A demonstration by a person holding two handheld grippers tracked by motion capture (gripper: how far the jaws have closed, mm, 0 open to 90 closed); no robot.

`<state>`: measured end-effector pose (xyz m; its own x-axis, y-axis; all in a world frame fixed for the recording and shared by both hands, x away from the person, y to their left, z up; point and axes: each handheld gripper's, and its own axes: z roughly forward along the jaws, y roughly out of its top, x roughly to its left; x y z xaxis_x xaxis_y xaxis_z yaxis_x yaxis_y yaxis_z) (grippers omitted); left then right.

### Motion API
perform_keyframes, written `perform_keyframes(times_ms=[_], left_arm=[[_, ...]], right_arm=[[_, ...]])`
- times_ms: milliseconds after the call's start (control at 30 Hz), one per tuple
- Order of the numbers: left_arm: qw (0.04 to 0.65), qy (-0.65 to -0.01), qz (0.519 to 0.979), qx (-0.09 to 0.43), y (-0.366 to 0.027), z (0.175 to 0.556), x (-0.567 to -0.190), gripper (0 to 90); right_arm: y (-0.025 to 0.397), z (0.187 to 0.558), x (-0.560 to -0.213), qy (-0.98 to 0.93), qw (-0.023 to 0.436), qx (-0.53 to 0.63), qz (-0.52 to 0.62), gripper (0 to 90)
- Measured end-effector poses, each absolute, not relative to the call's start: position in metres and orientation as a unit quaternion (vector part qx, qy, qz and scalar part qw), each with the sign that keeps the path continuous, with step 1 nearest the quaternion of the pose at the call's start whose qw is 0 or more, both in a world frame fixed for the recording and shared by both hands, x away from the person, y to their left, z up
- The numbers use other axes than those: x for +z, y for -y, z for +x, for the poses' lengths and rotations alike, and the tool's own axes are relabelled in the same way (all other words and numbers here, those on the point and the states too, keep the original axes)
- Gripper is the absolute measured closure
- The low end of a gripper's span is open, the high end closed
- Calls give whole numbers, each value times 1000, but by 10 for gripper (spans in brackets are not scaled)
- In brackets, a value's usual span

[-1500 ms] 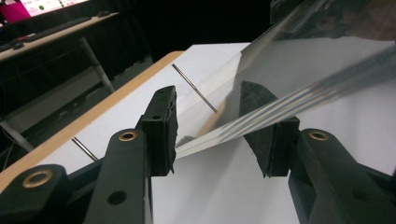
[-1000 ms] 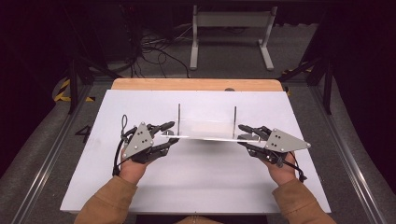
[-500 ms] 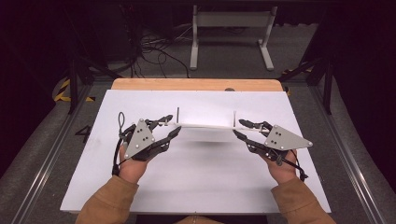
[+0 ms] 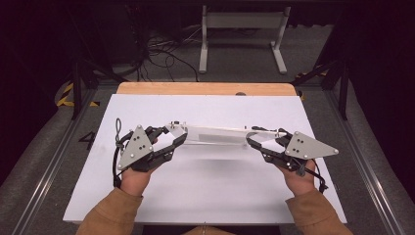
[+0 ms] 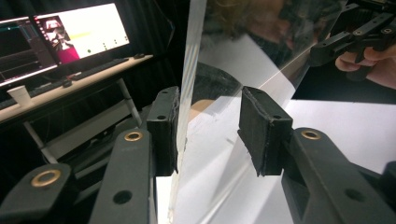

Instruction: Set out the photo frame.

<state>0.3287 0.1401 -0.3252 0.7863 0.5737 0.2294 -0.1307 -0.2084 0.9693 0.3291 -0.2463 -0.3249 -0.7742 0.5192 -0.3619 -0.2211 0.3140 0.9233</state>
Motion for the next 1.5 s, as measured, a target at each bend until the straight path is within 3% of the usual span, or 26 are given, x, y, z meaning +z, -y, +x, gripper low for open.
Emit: perform_keyframes(times_ms=[267,800,1000,1500], left_arm=[[627,-162,721,247,-142,323,-319,631],[636,-177,718,219,-146,316,-313,659],[648,-182,712,200,-150,317,-311,661],[650,-191,708,197,-150,319,-310,672]], right_arm=[[254,321,-307,-728,268,623,97,656],[254,325,-300,-721,225,646,112,641],[253,324,-294,-711,194,666,117,673],[253,332,-291,-713,180,666,125,641]])
